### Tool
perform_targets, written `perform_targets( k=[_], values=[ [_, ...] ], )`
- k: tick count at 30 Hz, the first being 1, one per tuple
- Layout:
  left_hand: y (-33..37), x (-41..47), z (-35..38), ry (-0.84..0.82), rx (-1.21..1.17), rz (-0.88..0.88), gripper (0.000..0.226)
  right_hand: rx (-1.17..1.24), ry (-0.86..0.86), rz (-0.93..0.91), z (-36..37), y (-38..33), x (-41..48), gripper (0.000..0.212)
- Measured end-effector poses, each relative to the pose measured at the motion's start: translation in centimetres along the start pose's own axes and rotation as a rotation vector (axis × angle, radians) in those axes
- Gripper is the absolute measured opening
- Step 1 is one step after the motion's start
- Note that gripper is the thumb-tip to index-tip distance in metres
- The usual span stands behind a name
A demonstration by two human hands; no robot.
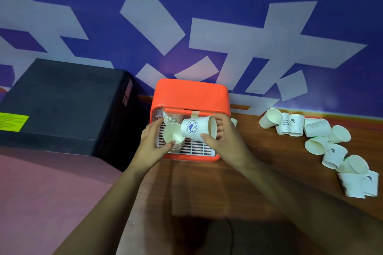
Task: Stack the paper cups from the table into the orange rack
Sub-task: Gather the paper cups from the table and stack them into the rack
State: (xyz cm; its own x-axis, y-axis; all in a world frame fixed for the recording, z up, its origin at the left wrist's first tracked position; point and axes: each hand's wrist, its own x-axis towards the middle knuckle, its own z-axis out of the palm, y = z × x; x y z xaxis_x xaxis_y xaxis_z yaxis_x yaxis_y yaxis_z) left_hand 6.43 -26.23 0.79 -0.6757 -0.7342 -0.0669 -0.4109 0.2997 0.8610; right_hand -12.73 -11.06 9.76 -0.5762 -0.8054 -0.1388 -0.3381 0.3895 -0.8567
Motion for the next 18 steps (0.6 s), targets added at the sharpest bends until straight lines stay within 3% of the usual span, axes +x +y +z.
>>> perform_targets(
  k=[4, 12, 18],
  values=[
    [0.3, -0.4, -1.3, 0.06, -0.143, -0.028, 0.052, -0.139, -0.001, -0.136, 2.1, -0.9, 0.5, 0.062],
    [1.0, -0.7, -1.2, 0.014, -0.376, -0.062, 0.035, -0.396, -0.088, -0.33, 5.8, -0.6, 1.3, 0.075],
    [-0.9, -0.1, -0.7, -0.091, -0.378, -0.109, 0.044, -0.364, -0.193, -0.19, 7.7, 1.1, 2.2, 0.078]
  ],
)
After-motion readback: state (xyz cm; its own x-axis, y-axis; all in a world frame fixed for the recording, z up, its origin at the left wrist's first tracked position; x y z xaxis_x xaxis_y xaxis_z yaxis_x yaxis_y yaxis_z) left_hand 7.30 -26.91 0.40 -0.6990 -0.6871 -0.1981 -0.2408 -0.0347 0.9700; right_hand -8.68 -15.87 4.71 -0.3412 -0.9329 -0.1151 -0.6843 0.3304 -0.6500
